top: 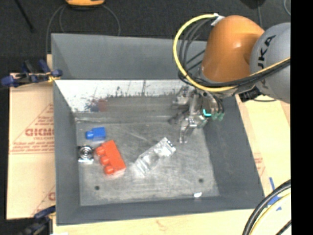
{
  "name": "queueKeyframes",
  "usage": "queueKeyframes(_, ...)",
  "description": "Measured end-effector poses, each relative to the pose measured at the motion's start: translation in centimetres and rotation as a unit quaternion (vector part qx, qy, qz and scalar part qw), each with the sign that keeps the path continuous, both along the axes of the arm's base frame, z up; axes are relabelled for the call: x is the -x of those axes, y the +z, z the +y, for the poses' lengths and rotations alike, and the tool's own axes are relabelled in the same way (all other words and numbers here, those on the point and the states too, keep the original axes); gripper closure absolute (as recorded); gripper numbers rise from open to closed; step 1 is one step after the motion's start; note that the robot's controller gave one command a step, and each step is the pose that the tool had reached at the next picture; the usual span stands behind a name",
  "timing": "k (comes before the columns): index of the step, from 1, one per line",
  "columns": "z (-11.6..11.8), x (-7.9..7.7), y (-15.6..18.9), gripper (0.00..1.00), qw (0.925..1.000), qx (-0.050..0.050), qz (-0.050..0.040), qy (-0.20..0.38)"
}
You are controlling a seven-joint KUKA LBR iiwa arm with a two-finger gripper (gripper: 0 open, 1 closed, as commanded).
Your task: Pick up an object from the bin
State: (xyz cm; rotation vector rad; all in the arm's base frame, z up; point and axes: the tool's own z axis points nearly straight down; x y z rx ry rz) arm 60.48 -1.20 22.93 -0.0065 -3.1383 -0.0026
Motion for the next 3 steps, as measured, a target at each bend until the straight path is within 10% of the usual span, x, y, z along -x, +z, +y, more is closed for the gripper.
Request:
queueKeyframes(1, 2.0, 3.6, -15.5, 0.0, 0.9953, 0.002, -0.009, 0.097)
queueKeyframes(2, 2.0, 3.3, -15.2, 1.0, 0.9952, 0.002, -0.0138, 0.097)
queueKeyframes(3, 3.2, 2.8, -2.9, 1.0, 0.9945, 0.002, -0.0058, 0.105)
